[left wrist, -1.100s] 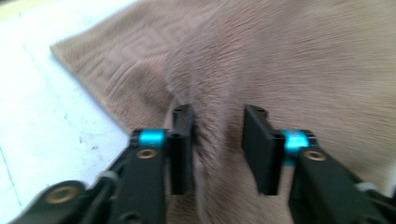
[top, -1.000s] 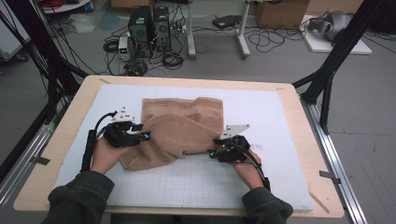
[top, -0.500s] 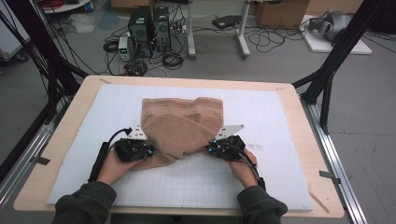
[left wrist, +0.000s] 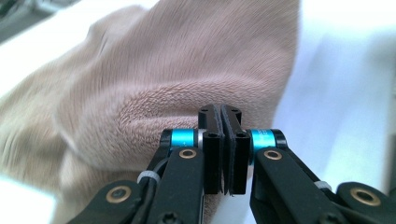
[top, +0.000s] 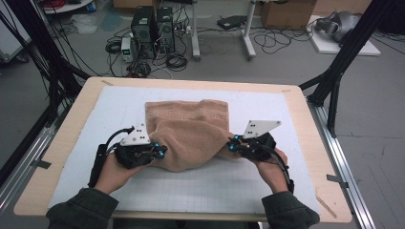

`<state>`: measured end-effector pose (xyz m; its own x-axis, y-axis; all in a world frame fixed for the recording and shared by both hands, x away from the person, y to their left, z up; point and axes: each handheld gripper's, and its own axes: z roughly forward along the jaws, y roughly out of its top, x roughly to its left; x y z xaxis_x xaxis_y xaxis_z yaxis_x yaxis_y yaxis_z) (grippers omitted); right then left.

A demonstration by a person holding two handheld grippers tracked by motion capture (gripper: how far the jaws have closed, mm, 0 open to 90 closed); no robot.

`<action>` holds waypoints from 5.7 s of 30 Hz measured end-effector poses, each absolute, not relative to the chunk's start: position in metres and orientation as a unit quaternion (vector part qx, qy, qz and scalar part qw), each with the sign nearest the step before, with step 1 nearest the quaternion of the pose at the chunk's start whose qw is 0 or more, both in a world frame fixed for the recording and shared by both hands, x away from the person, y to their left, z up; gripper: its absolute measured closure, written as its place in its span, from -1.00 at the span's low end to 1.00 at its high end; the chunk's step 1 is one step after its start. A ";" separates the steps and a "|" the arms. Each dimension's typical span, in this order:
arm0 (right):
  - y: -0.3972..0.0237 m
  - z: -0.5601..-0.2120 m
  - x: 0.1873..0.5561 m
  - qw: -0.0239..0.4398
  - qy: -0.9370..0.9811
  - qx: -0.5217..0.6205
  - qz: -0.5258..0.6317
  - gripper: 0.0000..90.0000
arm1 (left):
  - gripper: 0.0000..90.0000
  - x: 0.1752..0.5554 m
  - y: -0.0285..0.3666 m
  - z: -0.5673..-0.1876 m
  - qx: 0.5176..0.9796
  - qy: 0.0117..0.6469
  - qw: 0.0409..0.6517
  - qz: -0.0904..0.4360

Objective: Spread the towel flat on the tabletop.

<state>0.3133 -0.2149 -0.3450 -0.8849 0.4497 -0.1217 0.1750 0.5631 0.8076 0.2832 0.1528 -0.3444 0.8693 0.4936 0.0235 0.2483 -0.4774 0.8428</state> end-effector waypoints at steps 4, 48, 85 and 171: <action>-0.225 -0.337 0.325 0.173 0.867 0.203 0.421 0.87 | 0.94 0.286 0.146 -0.338 0.849 0.211 0.459 0.157; -0.179 -0.441 0.350 0.159 0.884 0.252 0.360 0.54 | 0.44 0.319 0.165 -0.433 0.878 0.295 0.359 0.114; -0.271 -0.380 0.335 0.169 0.876 0.252 0.376 0.94 | 0.94 0.338 0.176 -0.372 0.793 0.343 0.471 0.175; -0.256 -0.374 0.291 0.147 0.866 0.214 0.428 0.34 | 0.25 0.310 0.192 -0.416 0.846 0.289 0.433 0.115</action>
<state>0.2910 -0.2562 -0.3744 -0.8648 0.4970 -0.0718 0.2448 0.5421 0.8039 0.3104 0.1915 -0.4156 0.8063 0.5889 -0.0555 0.3894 -0.4578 0.7992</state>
